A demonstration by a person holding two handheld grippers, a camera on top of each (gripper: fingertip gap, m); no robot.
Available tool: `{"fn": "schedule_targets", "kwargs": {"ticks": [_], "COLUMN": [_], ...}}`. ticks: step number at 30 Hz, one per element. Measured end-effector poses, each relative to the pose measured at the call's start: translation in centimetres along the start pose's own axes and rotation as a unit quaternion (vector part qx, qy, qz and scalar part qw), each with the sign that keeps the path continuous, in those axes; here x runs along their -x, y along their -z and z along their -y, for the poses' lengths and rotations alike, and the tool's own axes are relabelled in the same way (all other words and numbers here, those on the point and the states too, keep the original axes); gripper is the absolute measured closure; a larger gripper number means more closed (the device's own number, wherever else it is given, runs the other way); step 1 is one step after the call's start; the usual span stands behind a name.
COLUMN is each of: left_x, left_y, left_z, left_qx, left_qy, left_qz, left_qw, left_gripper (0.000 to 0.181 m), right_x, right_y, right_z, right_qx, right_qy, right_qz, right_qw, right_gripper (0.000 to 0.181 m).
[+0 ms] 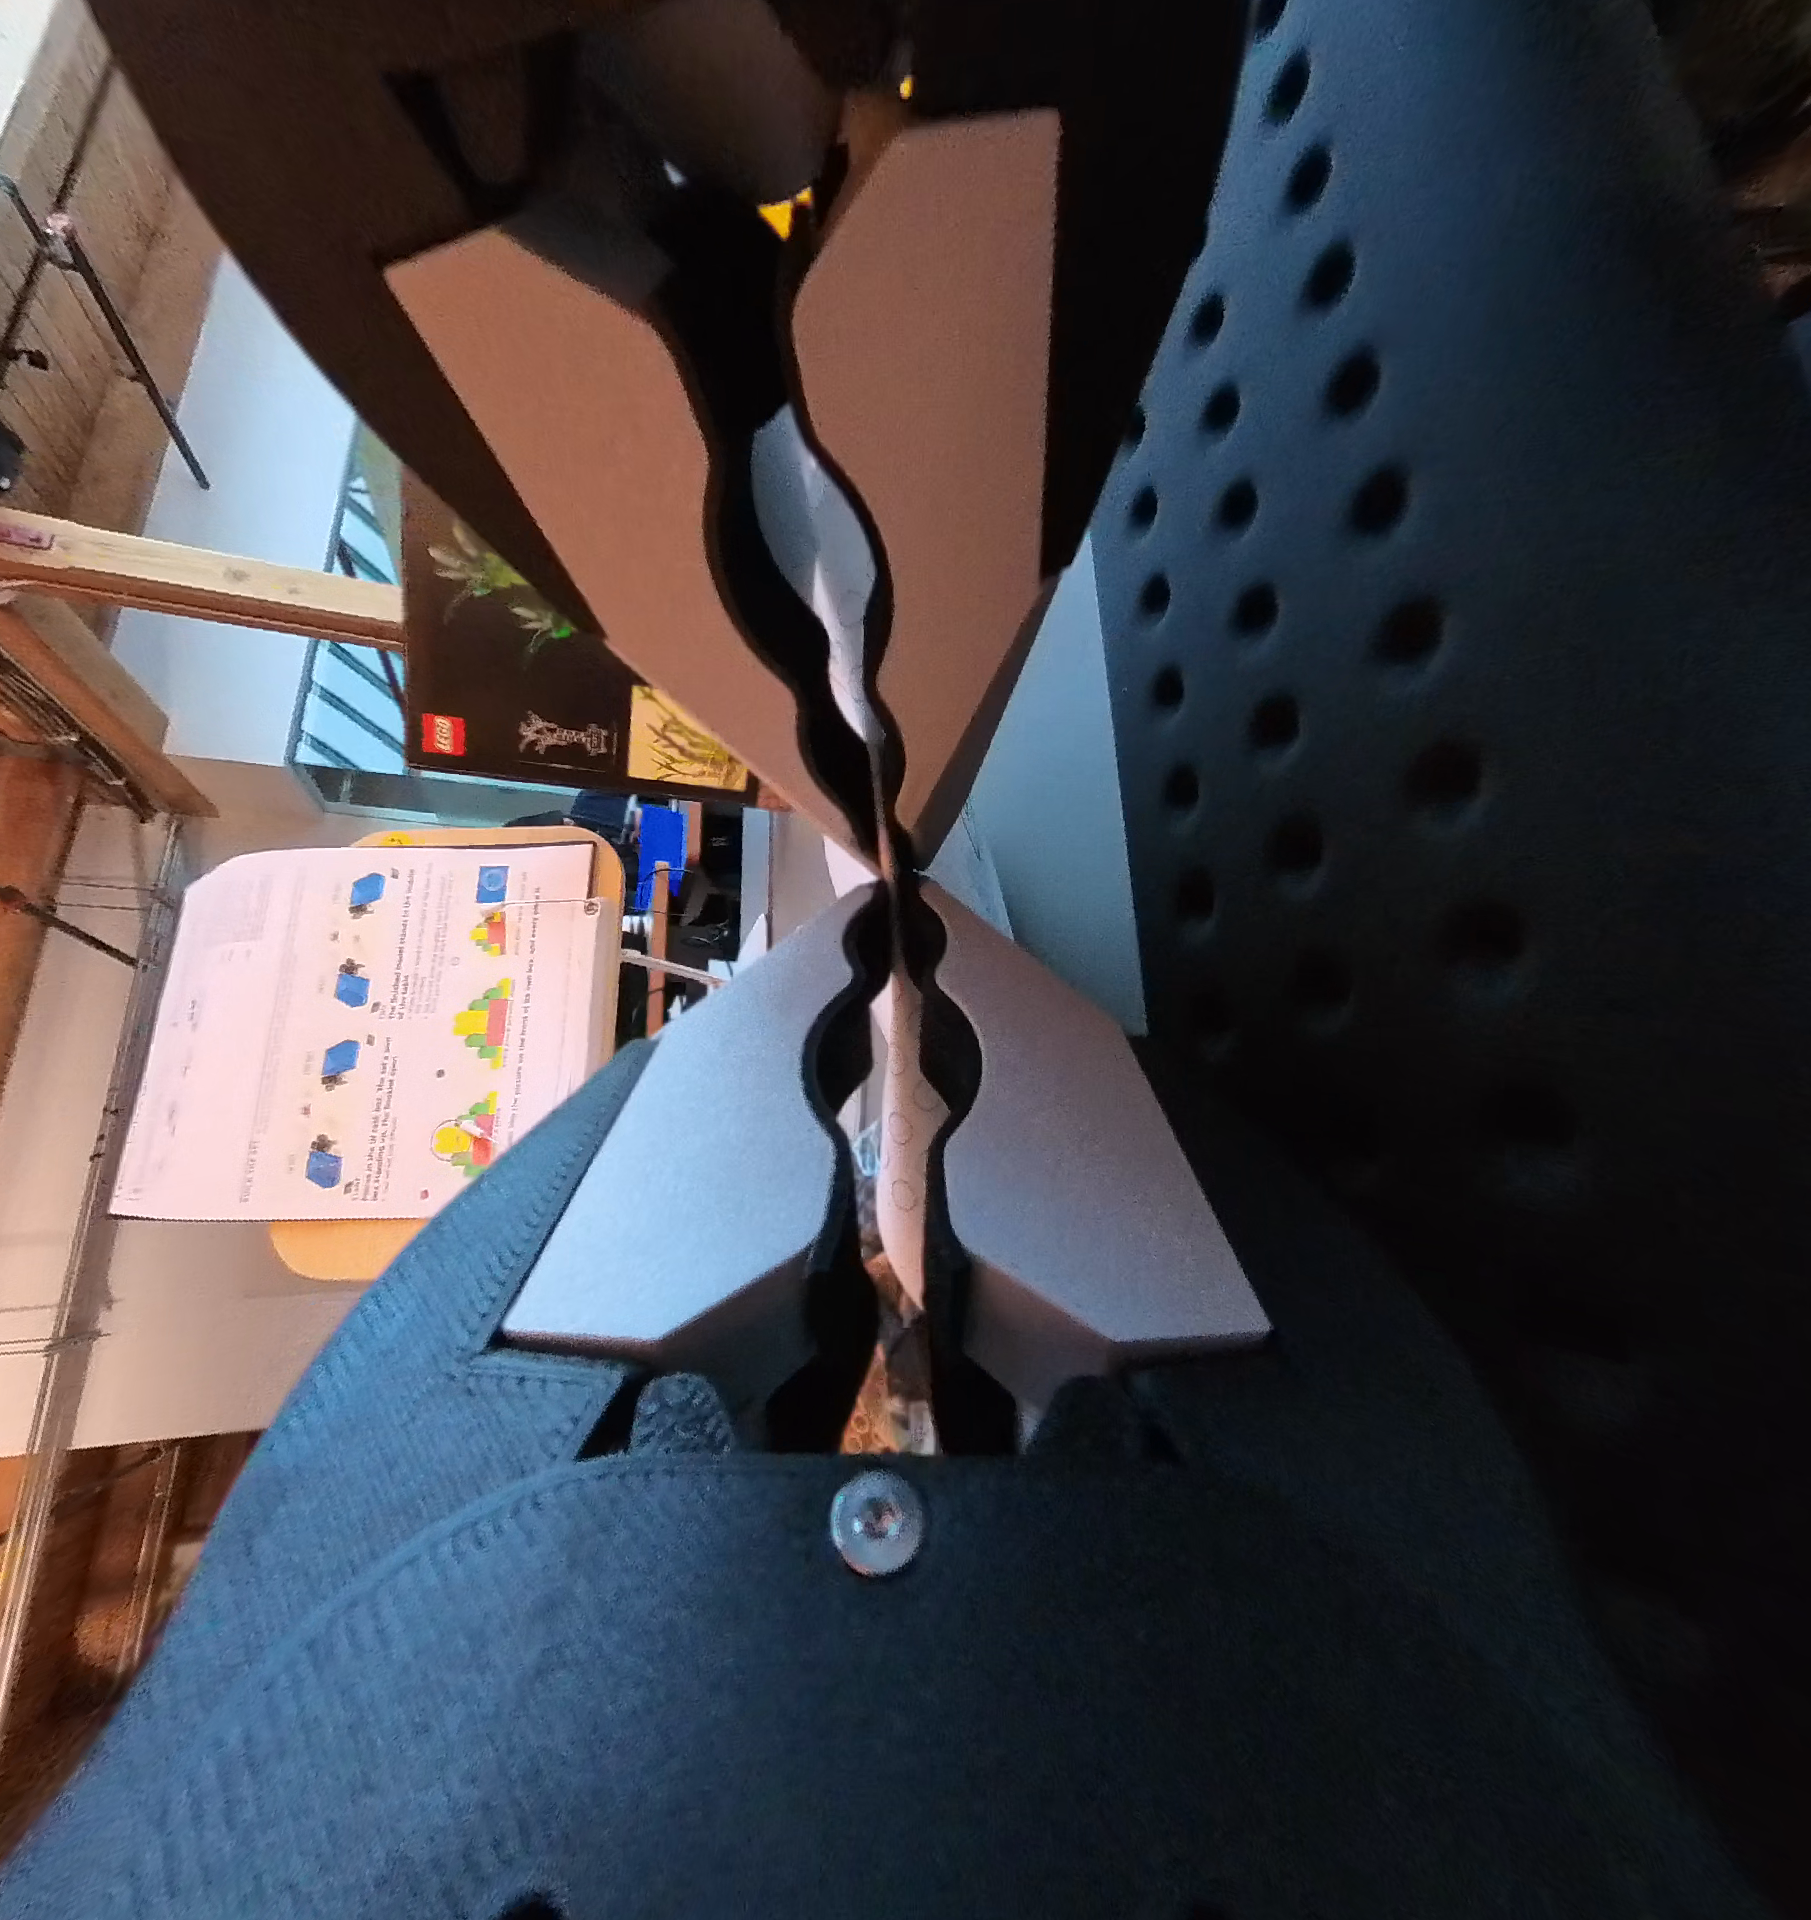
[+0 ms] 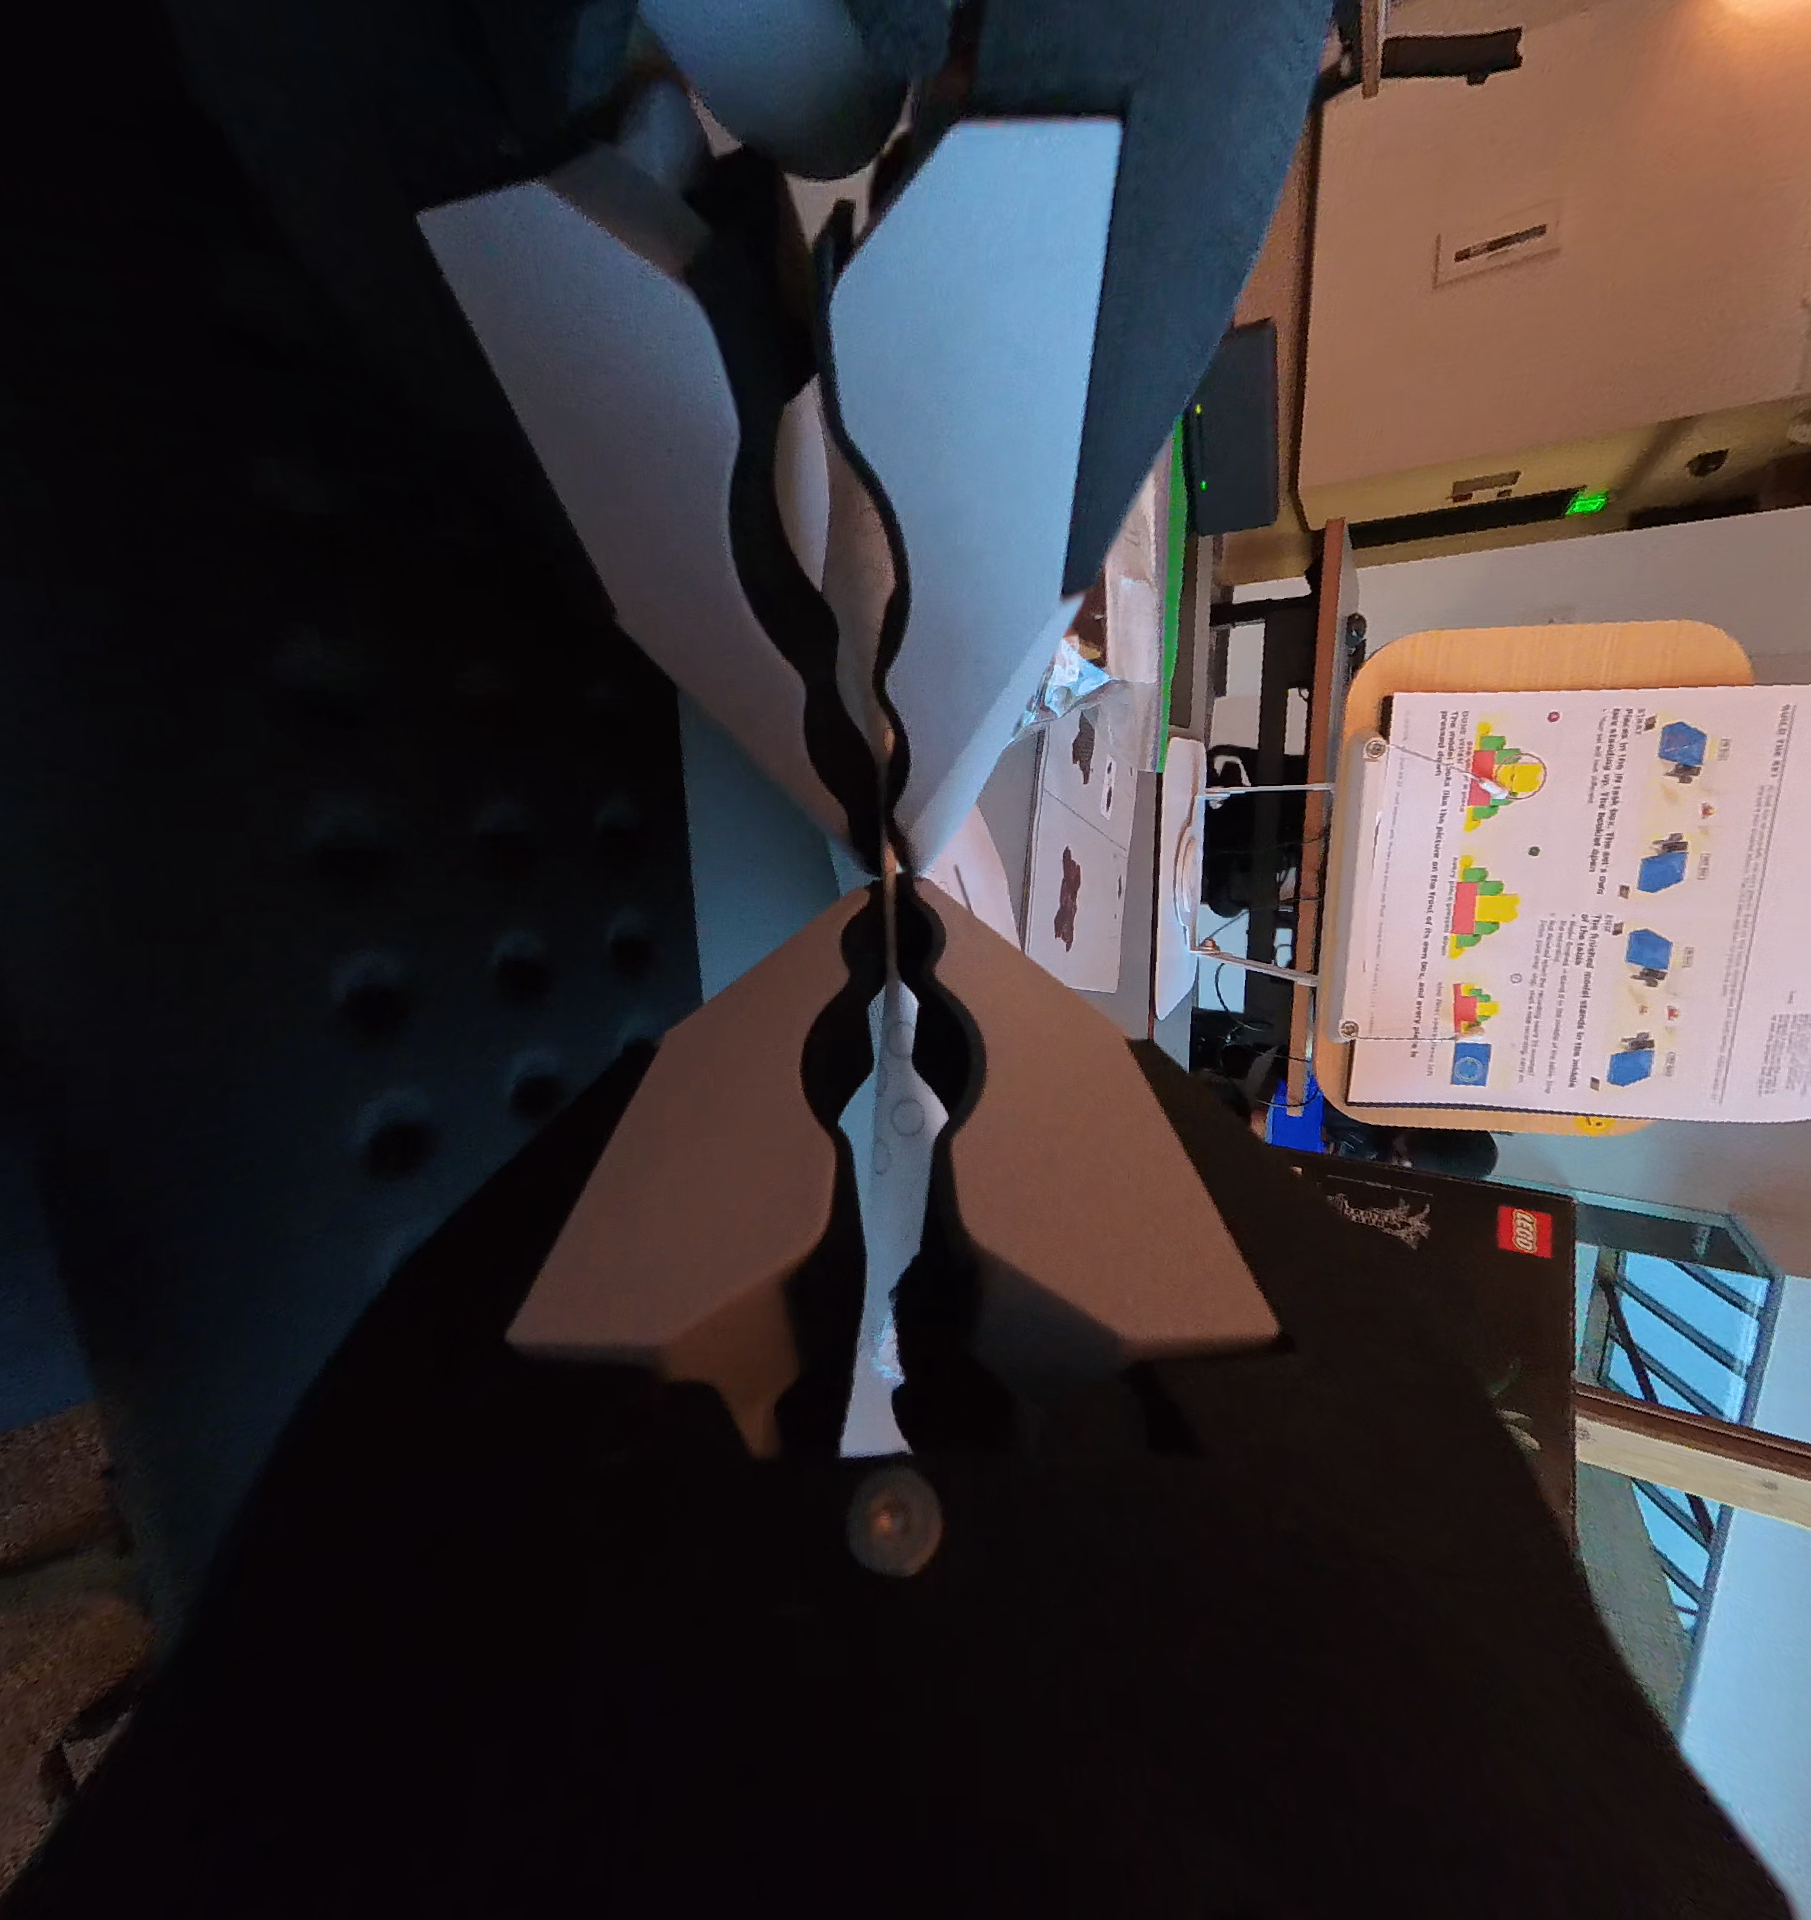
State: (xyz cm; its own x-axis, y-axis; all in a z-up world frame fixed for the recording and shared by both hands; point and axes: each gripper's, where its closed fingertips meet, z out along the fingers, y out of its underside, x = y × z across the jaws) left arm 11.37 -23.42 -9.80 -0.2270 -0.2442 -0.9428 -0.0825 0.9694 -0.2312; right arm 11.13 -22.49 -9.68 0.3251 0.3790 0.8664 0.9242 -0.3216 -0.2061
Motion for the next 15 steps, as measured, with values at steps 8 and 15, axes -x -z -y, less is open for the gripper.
{"fn": "schedule_targets", "kwargs": {"ticks": [8, 15], "left_x": [-0.3, 0.0], "left_y": [0.8, 1.3], "left_z": [-0.4, -1.5], "left_qx": [-0.011, 0.020], "left_qy": [0.004, 0.003], "left_qz": [-0.010, 0.005], "left_qw": [1.000, 1.000], "left_gripper": [0.181, 0.181], "right_x": [0.2, -0.2], "right_y": [0.1, 0.0], "right_z": [0.8, 1.0], "right_qx": [-0.028, -0.027], "right_qy": [-0.001, -0.004], "right_qz": [0.004, 0.001], "right_qw": [1.000, 1.000], "right_gripper": [0.180, 0.180]}}
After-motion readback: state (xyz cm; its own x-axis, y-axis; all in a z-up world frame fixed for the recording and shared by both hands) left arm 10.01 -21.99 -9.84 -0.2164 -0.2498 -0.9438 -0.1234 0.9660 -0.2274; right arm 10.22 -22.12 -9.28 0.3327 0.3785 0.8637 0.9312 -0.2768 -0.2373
